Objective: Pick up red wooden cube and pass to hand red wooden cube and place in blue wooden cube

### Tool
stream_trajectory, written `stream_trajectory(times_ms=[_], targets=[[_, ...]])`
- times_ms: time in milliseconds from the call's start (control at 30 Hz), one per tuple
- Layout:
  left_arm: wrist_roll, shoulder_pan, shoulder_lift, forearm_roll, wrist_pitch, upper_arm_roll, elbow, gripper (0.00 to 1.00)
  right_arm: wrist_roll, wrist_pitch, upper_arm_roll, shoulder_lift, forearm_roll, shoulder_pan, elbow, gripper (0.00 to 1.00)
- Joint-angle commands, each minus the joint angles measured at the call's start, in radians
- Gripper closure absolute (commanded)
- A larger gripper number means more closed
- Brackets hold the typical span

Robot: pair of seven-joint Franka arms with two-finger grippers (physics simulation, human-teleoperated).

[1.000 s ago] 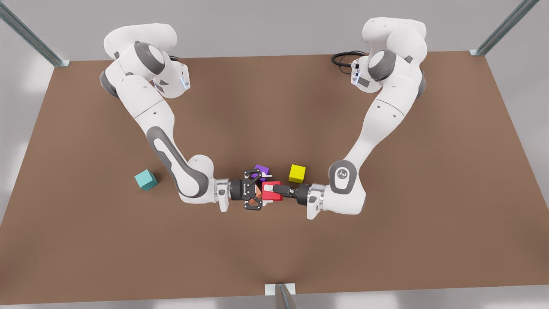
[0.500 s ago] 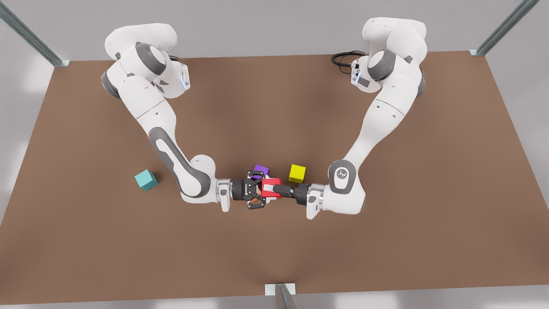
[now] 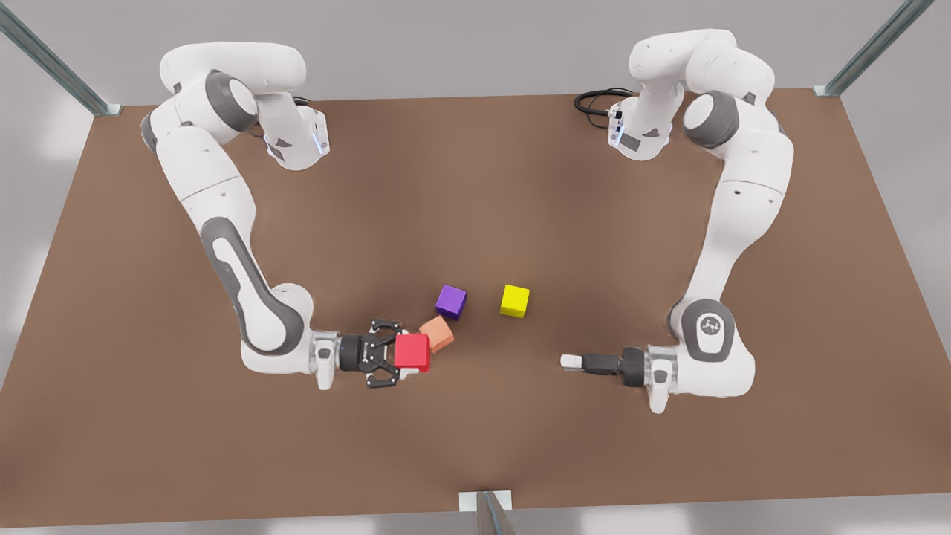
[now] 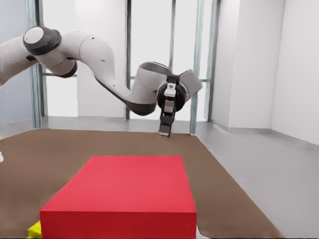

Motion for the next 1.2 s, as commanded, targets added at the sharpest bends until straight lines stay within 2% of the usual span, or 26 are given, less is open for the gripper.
stream_trajectory(times_ms=[0, 33, 67, 100, 167, 200, 233, 267, 300, 433, 600, 667, 800, 1167], targets=[[0.010, 0.086, -0.026, 0.286, -0.452, -0.004, 0.067, 0.00, 0.545, -0.057, -0.047, -0.055, -0.453, -0.034, 0.005, 0.56], [0.001, 0.075, -0.195, 0.652, -0.531, -0.007, 0.087, 0.00, 0.762, -0.075, -0.093, -0.085, -0.674, -0.034, 0.034, 0.56], [-0.060, 0.017, -0.290, 0.901, -0.540, -0.010, 0.087, 0.00, 0.922, -0.090, -0.110, -0.105, -0.843, -0.035, 0.042, 0.56], [-0.182, -0.005, -0.335, 1.061, -0.565, -0.012, 0.087, 0.00, 1.041, -0.103, -0.128, -0.123, -1.048, -0.028, 0.054, 0.56], [-0.262, -0.021, -0.336, 1.141, -0.546, -0.001, 0.072, 0.00, 1.290, -0.144, -0.128, -0.135, -1.237, -0.031, 0.043, 0.56], [-0.248, -0.165, -0.463, 1.123, -0.467, 0.210, -0.069, 0.00, 1.399, -0.165, -0.127, -0.157, -1.323, -0.029, 0.028, 0.57], [-0.235, -0.347, -0.752, 0.942, -0.150, 0.497, -0.454, 0.00, 1.535, -0.169, -0.127, -0.206, -1.411, -0.028, -0.029, 0.57], [-0.235, -0.339, -0.840, 0.934, -0.142, 0.499, -0.550, 0.00, 1.565, -0.167, -0.127, -0.232, -1.435, -0.032, -0.066, 0.57], [-0.240, -0.339, -0.812, 0.917, -0.276, 0.494, -0.479, 0.00, 1.600, -0.152, -0.131, -0.272, -1.443, -0.040, -0.128, 0.57], [-0.239, -0.342, -0.809, 0.917, -0.298, 0.493, -0.455, 0.00, 1.626, 0.018, -0.143, -0.379, -1.518, -0.135, -0.343, 0.57], [-0.245, -0.348, -0.809, 0.919, -0.336, 0.462, -0.455, 0.00, 1.625, 0.322, -0.145, -0.502, -1.586, -0.212, -0.587, 0.57], [-0.245, -0.348, -0.795, 0.918, -0.347, 0.462, -0.456, 0.00, 1.625, 0.351, -0.145, -0.545, -1.587, -0.213, -0.652, 0.57], [-0.245, -0.350, -0.795, 0.920, -0.359, 0.462, -0.455, 0.00, 1.626, 0.382, -0.145, -0.563, -1.587, -0.230, -0.725, 0.57], [-0.242, -0.345, -0.795, 0.926, -0.365, 0.462, -0.455, 0.00, 1.628, 0.381, -0.145, -0.552, -1.586, -0.243, -0.799, 0.57]])
